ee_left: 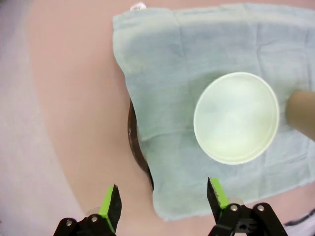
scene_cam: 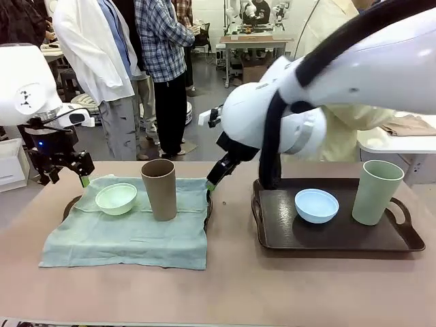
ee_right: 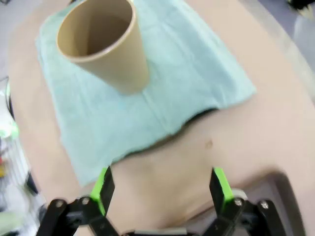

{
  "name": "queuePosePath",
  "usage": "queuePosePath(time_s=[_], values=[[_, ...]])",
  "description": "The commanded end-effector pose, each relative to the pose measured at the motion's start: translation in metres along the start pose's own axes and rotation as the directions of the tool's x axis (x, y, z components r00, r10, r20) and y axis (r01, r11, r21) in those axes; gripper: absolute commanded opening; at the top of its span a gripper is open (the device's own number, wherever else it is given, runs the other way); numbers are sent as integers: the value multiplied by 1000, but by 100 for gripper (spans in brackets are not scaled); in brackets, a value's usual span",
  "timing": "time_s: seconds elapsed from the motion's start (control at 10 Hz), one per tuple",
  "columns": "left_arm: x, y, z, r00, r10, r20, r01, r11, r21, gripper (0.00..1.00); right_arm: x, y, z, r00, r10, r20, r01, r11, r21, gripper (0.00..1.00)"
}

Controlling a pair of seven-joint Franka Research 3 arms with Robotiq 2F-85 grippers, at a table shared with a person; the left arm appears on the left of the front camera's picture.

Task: Set up a tray with a mat and arrange the tableware.
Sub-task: Place the Picnic Bowl and Reusable plastic cup back onto the Handle tray in front of the human's position.

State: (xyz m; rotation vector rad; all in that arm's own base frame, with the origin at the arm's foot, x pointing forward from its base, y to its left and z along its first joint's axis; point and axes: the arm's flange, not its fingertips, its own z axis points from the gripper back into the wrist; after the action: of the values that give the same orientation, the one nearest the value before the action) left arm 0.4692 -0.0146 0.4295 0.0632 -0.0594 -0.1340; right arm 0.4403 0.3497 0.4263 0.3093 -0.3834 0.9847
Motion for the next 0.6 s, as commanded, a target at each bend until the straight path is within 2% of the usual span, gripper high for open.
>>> queuePosePath(time_s=[0.0,0.1,0.3,0.5], values=[[-12,-21,15,1000,-20,9,20,997,74,91,11,21,33,970,-149,-193,148,989,-23,100],[-14,-29,28,1000,-25,12,24,997,72,91,13,27,49,942,-221,-254,203,975,-94,100],[-20,-40,64,1000,-1,12,0,998,64,91,24,43,76,895,-314,-317,260,944,-202,100],[-27,-42,104,1000,23,-12,-23,1000,21,91,43,69,101,904,-300,-304,228,941,-251,100]])
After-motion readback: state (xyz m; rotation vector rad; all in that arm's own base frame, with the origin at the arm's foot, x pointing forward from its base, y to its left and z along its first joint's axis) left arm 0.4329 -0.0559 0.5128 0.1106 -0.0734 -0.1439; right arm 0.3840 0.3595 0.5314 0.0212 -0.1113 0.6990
